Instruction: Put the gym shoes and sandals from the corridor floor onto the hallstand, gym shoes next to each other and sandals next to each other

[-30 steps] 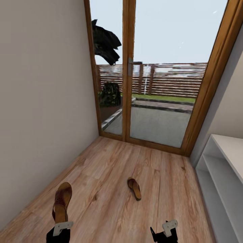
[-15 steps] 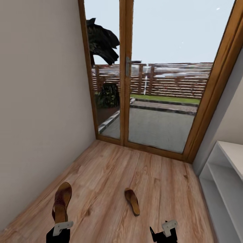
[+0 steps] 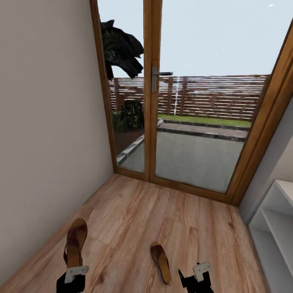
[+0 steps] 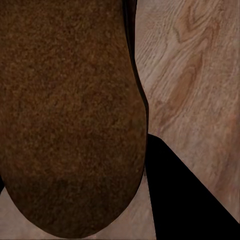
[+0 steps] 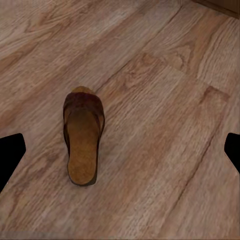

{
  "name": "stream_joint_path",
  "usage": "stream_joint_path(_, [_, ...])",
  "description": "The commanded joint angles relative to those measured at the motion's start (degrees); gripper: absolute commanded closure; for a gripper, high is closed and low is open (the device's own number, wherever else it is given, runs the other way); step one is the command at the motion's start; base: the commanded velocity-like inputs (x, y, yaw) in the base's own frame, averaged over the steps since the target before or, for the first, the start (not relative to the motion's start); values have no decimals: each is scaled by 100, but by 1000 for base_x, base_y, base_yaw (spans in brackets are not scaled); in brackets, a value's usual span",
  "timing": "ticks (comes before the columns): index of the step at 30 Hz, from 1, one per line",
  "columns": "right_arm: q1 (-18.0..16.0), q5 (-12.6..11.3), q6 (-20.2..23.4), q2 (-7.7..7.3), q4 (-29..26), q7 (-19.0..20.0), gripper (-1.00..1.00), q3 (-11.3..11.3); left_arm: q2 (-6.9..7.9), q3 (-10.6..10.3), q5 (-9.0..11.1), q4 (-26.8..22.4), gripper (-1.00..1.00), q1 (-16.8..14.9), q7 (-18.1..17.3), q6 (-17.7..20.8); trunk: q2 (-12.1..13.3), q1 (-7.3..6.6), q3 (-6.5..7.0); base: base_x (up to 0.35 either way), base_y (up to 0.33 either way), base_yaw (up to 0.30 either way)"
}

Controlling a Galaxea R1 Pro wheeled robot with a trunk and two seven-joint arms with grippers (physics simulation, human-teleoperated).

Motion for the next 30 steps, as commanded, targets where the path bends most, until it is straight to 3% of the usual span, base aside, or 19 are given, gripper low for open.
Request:
stream_joint_path(1, [-3,-28,8,4,-58,26,-100,6,1,-14,13,-7,100,-5,6,-13,-2,2,-5,265,0,0])
stream_joint_path(4, [-4,-25,153,41,-287,17,-100,8,-4,-30,-1,-26,100,-13,5,-9,-2,2,-5,172,0,0])
stream_joint_path(7, [-5,-22,603,93,-697,-47,-100,7,-1,-42,-22,-42,100,-54,-1,1,-2,2,-5,71,0,0])
stream_joint_path(14, [-5,-29,1963,147,-1757,-384,-100,10,21,-55,-43,-311,100,-201,-32,127,-2,2,-5,23,0,0])
stream_joint_path(18, [-14,-29,2720,193,-2451,-491,-100,11,23,-52,-28,-784,100,-551,-152,659,-2,2,-5,4,0,0])
stream_joint_path(19, [-27,-29,2882,203,-2591,-505,-100,8,10,-50,-20,-939,100,-652,-219,937,-2,2,-5,2,0,0])
stream_joint_path(20, [-93,-30,3162,217,-2780,-521,-100,11,-41,-50,-8,-1436,100,-840,-538,1626,-2,2,-5,0,0,0])
stream_joint_path(26, [-153,-23,3268,292,-2787,-572,-100,7,-95,-59,1,-1793,100,-1033,-1198,1954,-2,2,-5,0,0,0])
stream_joint_path(28, [-282,-11,3338,350,-2761,-790,-100,6,-106,-57,-20,-1842,100,-1214,-1474,1996,-2,2,-5,0,0,0])
stream_joint_path(30, [-576,-16,3638,493,-2391,-1152,-100,4,-120,-62,-35,-1859,100,-1316,-1631,2014,-2,2,-5,0,0,0])
